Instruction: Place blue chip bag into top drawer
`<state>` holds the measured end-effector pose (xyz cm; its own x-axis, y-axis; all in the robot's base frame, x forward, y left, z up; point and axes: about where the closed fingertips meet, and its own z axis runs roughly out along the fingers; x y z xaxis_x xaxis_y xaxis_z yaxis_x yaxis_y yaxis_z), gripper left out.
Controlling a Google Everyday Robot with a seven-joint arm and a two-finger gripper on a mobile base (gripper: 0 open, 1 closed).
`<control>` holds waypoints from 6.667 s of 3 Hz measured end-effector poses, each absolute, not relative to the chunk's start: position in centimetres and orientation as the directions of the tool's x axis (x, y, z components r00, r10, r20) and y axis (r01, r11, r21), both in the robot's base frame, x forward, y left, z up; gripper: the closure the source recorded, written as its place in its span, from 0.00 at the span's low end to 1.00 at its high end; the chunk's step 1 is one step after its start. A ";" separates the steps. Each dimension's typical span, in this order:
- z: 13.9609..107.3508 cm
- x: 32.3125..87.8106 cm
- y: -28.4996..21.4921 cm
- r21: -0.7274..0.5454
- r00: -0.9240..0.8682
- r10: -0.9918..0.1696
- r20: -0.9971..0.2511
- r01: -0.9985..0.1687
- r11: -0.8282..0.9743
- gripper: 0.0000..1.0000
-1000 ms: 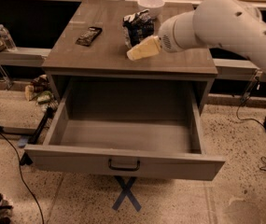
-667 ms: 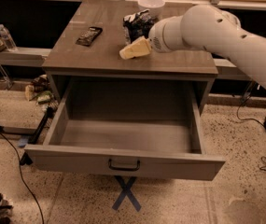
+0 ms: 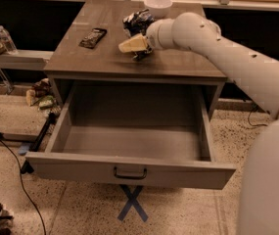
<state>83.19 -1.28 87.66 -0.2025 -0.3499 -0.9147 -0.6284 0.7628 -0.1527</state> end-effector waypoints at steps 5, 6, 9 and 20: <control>89.1 76.8 -4.0 -0.134 -0.091 -0.314 -0.945 -0.768 0.626 1.00; 90.3 70.6 -5.2 -0.140 -0.064 -0.344 -0.937 -0.832 0.536 1.00; 90.0 60.8 -4.5 -0.126 -0.024 -0.403 -0.915 -0.931 0.343 1.00; 68.5 58.7 1.7 -0.162 -0.237 -0.624 -0.745 -0.842 0.514 0.69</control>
Offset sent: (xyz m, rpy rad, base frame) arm 0.0439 0.0081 -0.0164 -0.0204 -0.0382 -0.0110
